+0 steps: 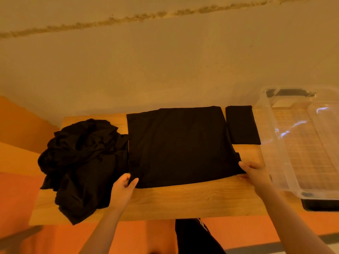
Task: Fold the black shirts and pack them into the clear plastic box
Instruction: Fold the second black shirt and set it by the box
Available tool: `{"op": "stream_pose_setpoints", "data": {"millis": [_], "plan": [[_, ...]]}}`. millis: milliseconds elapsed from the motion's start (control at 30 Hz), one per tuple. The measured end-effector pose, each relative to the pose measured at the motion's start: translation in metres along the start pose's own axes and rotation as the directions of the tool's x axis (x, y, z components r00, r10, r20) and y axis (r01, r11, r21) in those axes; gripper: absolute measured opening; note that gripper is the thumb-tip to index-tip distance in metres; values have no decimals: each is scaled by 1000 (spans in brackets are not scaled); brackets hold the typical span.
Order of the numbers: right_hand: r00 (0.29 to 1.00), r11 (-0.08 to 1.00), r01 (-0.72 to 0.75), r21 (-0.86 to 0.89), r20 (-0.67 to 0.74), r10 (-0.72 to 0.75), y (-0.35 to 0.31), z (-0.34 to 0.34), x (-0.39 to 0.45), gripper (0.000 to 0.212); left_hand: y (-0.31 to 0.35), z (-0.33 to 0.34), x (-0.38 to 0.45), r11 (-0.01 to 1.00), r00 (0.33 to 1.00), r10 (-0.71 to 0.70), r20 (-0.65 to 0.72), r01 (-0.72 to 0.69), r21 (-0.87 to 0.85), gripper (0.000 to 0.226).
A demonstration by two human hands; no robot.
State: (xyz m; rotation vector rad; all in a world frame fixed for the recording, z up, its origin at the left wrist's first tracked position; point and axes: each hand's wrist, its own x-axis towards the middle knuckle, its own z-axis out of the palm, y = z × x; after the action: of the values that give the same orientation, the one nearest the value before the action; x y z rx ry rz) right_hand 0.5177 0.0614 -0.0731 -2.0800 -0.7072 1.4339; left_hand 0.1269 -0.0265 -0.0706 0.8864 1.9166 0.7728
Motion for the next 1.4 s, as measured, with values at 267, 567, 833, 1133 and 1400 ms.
{"op": "stream_pose_setpoints", "data": {"millis": [267,567,833,1133,1400], "plan": [[984,979,110,-169,-120,-131,-3,8,-9,9,-5,7,-9,991,969,-101,-227,117,59,38],[992,909,95,-405,-42,-123,-7,24,-8,25,-19,1,-7,977,970,-187,-154,201,75,19],[974,898,9,-441,-198,-107,8,13,-14,24,-21,3,-11,984,970,-113,-214,140,113,25],[980,893,34,-448,-159,-117,3,18,-22,16,-25,-4,-12,967,974,-179,-139,200,158,32],[951,800,-29,-599,-263,-163,7,17,-33,31,-21,-4,-19,931,973,-124,-196,183,317,23]]}}
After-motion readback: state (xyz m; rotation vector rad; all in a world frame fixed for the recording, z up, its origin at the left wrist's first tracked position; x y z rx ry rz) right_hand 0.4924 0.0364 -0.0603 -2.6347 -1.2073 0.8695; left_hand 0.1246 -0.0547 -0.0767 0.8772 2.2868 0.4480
